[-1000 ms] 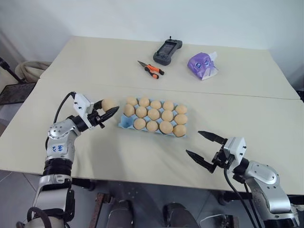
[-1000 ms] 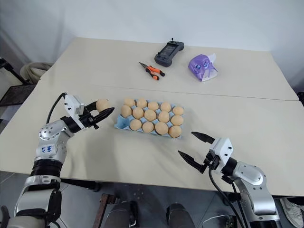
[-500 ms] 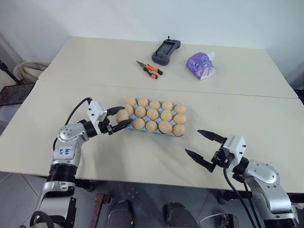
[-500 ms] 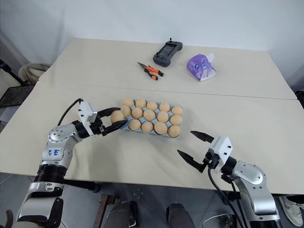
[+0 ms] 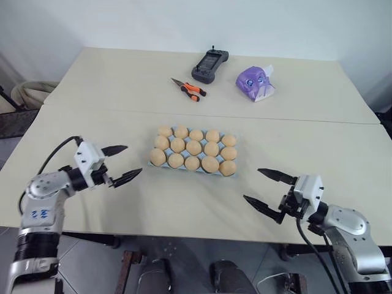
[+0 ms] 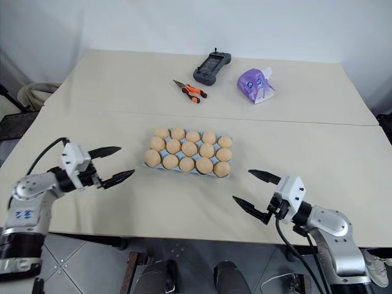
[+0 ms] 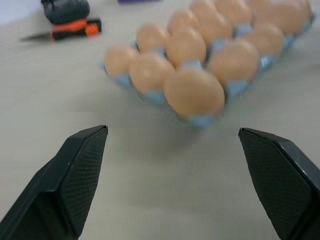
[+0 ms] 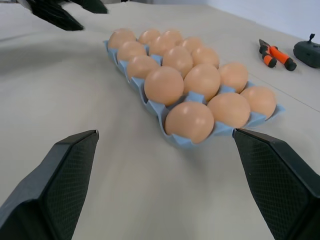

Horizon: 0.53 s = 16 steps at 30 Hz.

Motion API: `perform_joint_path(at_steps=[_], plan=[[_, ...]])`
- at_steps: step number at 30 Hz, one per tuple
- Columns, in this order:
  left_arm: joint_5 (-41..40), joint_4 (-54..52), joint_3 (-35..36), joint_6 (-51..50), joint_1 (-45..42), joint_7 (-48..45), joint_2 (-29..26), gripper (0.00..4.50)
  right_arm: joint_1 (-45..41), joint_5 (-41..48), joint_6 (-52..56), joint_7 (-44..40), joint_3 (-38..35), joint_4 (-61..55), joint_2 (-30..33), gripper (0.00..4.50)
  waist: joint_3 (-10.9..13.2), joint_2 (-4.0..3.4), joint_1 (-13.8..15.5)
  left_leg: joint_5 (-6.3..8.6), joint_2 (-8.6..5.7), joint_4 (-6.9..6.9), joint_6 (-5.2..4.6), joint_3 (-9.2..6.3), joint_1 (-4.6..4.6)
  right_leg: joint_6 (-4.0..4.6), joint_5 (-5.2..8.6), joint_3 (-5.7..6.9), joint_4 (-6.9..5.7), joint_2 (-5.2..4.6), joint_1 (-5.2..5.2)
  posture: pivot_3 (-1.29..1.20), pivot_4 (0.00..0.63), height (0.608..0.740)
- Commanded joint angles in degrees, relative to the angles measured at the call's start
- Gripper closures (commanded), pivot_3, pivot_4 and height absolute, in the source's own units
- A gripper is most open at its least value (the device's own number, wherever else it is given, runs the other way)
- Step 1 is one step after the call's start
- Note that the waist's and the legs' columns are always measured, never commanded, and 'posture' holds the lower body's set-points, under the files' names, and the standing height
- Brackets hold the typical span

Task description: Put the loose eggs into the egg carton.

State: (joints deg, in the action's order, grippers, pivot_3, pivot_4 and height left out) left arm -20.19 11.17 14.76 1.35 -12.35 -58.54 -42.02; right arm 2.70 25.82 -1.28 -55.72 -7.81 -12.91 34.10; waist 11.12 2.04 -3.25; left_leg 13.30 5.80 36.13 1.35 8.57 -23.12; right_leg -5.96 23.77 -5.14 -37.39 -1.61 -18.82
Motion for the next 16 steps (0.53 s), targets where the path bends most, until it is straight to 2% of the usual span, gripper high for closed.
perform_joint_path(at_steps=[1,10,16], plan=[[-2.33,-5.78,2.96,-1.44,4.55,-0.74,-1.76,0.04,-0.53,1.83,-1.52,-1.99,-2.45,1.20,0.97,0.00,0.00,0.00,0.01,0.01,-0.01,0.00,0.00,-0.02,0.01,0.01,0.01,0.03,-0.01,-0.01,0.02,0.00,0.150,0.740],[-3.64,-15.86,3.14,-4.65,11.97,2.90,0.33,0.04,-2.67,2.01,-2.82,-5.44,-2.82,4.82,0.82,0.00,0.00,-0.01,0.10,0.14,-0.02,-0.07,-0.20,-0.13,0.05,0.08,0.00,0.12,0.02,-0.21,0.11,0.00,0.150,0.740],[-2.43,-18.29,3.39,-4.63,13.93,6.34,2.00,0.04,-4.33,1.44,-3.89,-6.59,-2.35,7.90,0.45,0.00,0.00,-0.01,-0.14,0.15,0.03,-0.09,-0.08,-0.12,0.05,0.10,0.02,0.08,0.18,-0.09,0.11,0.00,0.150,0.740]])
